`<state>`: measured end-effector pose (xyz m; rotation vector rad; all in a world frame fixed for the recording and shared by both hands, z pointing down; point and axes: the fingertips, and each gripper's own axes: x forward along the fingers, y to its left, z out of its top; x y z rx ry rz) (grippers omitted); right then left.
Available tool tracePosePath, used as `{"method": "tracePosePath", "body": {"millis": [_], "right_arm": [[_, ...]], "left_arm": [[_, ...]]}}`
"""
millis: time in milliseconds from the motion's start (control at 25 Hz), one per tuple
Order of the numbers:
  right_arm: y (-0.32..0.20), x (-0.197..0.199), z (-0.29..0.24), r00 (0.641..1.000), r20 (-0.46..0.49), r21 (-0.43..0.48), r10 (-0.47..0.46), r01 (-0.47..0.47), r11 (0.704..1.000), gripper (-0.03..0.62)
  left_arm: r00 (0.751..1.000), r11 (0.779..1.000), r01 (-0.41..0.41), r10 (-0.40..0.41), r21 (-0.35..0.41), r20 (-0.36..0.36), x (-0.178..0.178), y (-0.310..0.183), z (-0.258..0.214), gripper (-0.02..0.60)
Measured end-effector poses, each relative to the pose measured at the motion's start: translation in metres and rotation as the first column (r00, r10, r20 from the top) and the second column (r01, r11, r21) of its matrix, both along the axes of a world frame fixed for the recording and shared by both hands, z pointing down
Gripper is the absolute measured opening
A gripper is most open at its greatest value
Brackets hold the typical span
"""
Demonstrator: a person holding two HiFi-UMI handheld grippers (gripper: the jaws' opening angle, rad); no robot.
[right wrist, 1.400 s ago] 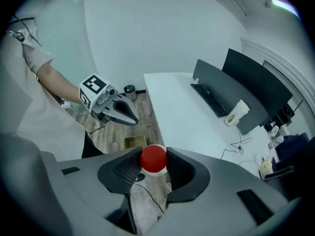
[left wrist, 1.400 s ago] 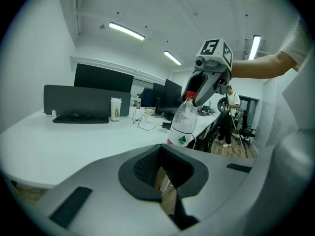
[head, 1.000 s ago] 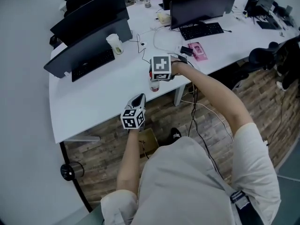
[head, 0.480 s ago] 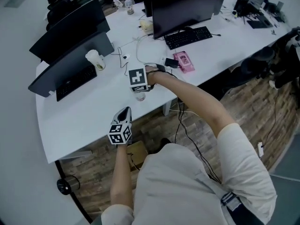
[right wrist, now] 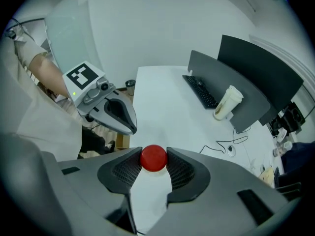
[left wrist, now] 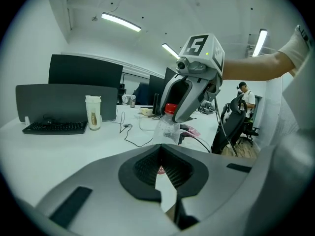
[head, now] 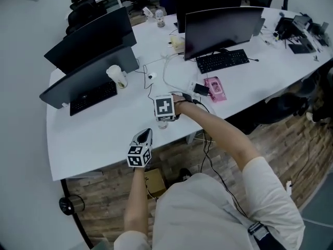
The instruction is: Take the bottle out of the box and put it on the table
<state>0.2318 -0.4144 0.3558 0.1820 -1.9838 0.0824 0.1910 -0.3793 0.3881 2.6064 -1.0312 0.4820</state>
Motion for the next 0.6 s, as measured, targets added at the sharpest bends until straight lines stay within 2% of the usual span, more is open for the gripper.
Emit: {"method": "tracePosePath", "body": {"millis": [160, 320, 440, 600], "right_arm": [[-0.006, -0.006, -0.001, 0.995, 0.097, 0.016, 0.004, -0.006, 1.000, 0.187], [-0.007, -0.004, -0.002, 0.977, 0.205, 0.038, 0.065, -0.074, 0.996, 0.190], [-0.005, -0.005, -0.006, 0.949, 0.296, 0.055, 0.105, -0.127, 0.990, 0.192], [-0.005, -0.005, -0.009, 0.890, 0.415, 0.079, 0.191, -0.244, 0.967, 0.196]], "left_arm": [[1.000, 1.000, -0.007, 0.007, 0.003, 0.030, 0.007, -0.004, 0.006, 0.012], [0.997, 0.999, -0.044, 0.044, 0.002, 0.061, 0.022, 0.002, 0.009, 0.012], [0.996, 0.999, -0.051, 0.052, -0.006, 0.072, 0.033, 0.003, 0.007, 0.012], [0.995, 0.998, -0.059, 0.059, 0.002, 0.074, 0.044, 0.006, 0.005, 0.012]]}}
